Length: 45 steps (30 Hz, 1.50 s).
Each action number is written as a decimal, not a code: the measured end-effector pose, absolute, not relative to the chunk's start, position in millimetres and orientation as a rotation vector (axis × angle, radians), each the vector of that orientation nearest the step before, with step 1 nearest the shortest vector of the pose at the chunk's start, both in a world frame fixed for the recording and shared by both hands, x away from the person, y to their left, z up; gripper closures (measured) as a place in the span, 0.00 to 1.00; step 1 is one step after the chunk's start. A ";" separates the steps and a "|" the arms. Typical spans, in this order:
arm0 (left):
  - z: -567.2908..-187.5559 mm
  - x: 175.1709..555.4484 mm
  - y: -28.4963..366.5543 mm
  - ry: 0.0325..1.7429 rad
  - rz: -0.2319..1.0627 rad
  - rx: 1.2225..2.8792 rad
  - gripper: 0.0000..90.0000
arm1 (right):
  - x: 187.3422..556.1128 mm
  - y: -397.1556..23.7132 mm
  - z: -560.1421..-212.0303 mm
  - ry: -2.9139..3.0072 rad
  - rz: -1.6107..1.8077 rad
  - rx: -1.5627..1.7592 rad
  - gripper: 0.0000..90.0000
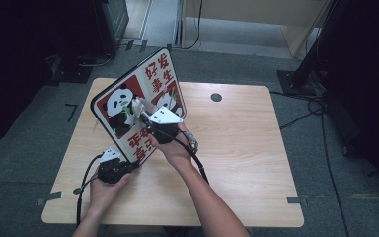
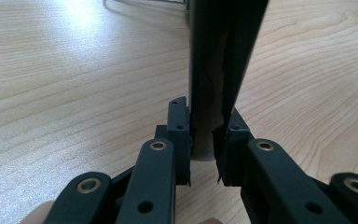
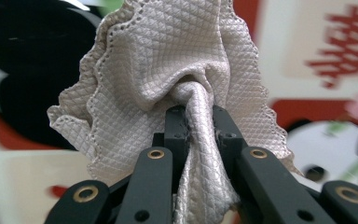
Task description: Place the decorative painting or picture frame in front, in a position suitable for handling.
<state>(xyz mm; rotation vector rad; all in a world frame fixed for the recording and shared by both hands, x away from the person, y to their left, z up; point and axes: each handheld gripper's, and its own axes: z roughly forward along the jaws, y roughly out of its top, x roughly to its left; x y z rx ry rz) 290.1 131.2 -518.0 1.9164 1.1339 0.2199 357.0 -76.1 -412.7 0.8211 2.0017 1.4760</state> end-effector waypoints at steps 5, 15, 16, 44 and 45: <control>-518.0 290.1 131.2 1.134 0.220 1.917 0.88 | 356.8 -78.4 -414.5 1.990 1.457 0.868 0.89; -518.1 289.8 130.7 1.134 0.222 1.915 0.88 | 324.7 -59.2 -414.8 2.101 1.553 0.595 0.88; -518.1 289.8 130.7 1.134 0.222 1.915 0.88 | 326.0 -59.4 -413.9 2.095 1.547 0.605 0.88; -518.1 289.4 130.4 1.119 0.215 1.924 0.88 | 420.4 -98.7 -363.3 1.853 1.649 0.740 0.82; -518.1 289.4 130.4 1.119 0.215 1.924 0.88 | 420.8 -98.7 -363.2 1.868 1.643 0.727 0.86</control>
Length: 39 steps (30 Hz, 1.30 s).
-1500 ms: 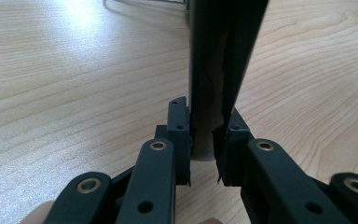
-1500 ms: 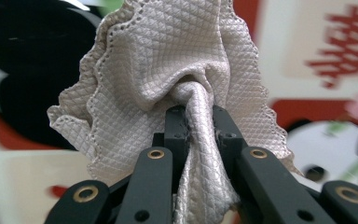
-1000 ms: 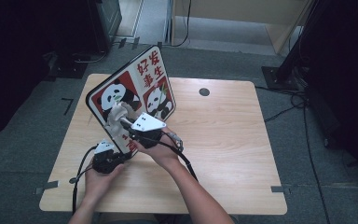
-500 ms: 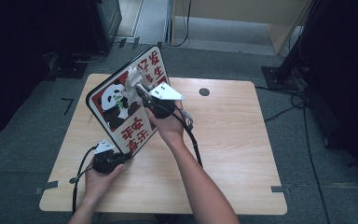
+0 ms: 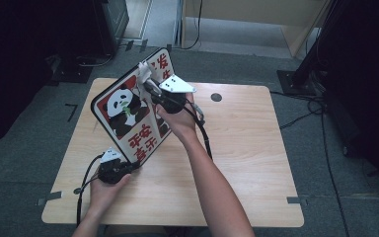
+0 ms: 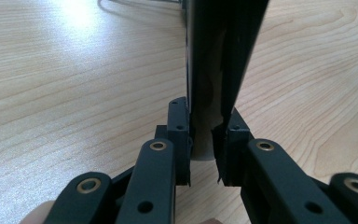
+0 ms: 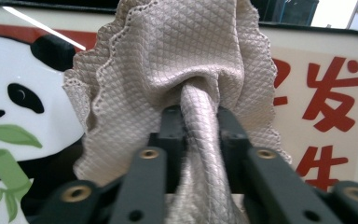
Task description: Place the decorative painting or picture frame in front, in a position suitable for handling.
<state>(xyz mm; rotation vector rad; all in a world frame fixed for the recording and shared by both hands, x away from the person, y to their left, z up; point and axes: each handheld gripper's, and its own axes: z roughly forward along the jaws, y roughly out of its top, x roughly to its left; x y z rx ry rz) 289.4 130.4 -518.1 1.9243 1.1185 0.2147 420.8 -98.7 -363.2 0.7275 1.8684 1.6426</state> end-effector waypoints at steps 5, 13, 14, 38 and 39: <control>-518.0 289.4 130.6 1.117 0.213 1.922 0.88 | 424.2 -100.3 -361.7 1.899 1.650 0.735 0.91; -518.0 289.5 130.6 1.114 0.211 1.923 0.88 | 432.7 -103.1 -360.5 1.861 1.625 0.702 0.91; -518.0 289.5 130.5 1.111 0.211 1.925 0.88 | 434.3 -103.9 -360.0 1.853 1.631 0.716 0.91; -517.9 290.8 131.9 1.118 0.209 1.926 0.88 | 471.6 -122.1 -349.0 1.730 1.529 0.896 0.88; -517.8 291.0 132.3 1.118 0.209 1.930 0.88 | 467.5 -120.2 -348.8 1.741 1.552 0.891 0.88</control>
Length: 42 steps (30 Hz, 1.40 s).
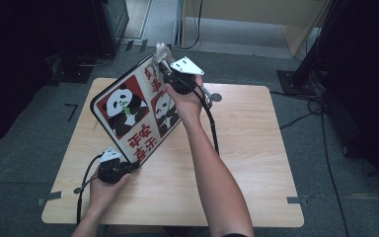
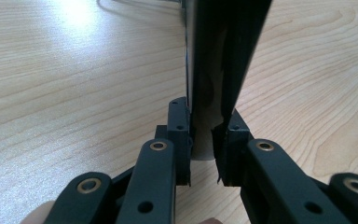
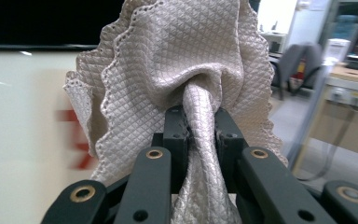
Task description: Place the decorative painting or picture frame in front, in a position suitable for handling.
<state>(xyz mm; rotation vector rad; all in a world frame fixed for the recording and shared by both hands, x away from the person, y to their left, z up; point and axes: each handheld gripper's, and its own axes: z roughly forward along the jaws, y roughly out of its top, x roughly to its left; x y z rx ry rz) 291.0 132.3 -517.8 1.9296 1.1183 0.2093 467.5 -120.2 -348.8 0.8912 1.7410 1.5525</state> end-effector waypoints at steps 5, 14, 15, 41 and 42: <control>-517.9 290.8 131.9 1.126 0.205 1.922 0.88 | 444.8 -105.5 -350.1 1.794 1.602 0.816 0.90; -517.9 290.9 132.0 1.123 0.201 1.923 0.88 | 436.5 -103.7 -349.8 1.845 1.570 0.735 0.90; -517.9 290.9 132.0 1.123 0.200 1.923 0.88 | 439.5 -105.7 -350.1 1.841 1.555 0.751 0.90; -517.8 291.3 132.6 1.122 0.191 1.927 0.88 | 439.7 -116.7 -369.5 1.997 1.533 0.717 0.89; -517.8 291.3 132.7 1.122 0.190 1.927 0.88 | 443.7 -119.3 -371.1 1.980 1.535 0.744 0.89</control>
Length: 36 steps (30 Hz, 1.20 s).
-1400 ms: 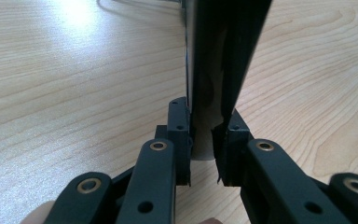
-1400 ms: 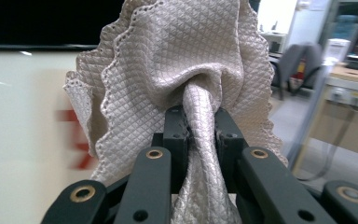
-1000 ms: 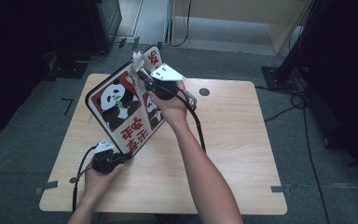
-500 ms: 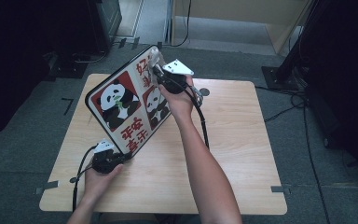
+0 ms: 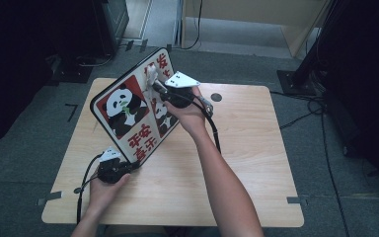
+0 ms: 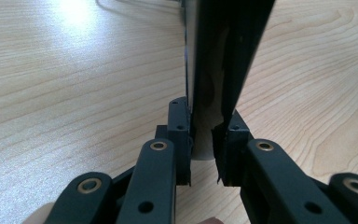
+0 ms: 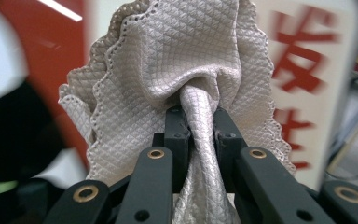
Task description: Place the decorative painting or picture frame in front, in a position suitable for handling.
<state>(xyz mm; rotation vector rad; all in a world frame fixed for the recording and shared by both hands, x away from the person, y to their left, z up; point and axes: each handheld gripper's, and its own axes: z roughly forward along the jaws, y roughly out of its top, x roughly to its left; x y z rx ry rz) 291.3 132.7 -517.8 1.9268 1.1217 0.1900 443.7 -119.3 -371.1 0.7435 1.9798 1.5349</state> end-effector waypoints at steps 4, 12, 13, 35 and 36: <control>-517.7 291.5 133.0 1.113 0.188 1.930 0.88 | 461.1 -130.3 -380.8 1.908 1.530 0.871 0.89; -517.7 291.3 132.5 1.116 0.189 1.931 0.89 | 465.8 -139.4 -393.1 1.918 1.478 0.923 0.88; -517.7 291.3 132.5 1.116 0.189 1.932 0.88 | 461.0 -137.9 -395.8 1.938 1.480 0.901 0.88; -517.7 291.3 132.5 1.113 0.185 1.933 0.89 | 463.0 -144.6 -415.3 1.936 1.482 0.939 0.87; -517.7 291.3 132.5 1.113 0.185 1.933 0.89 | 464.5 -145.1 -416.1 1.928 1.474 0.949 0.87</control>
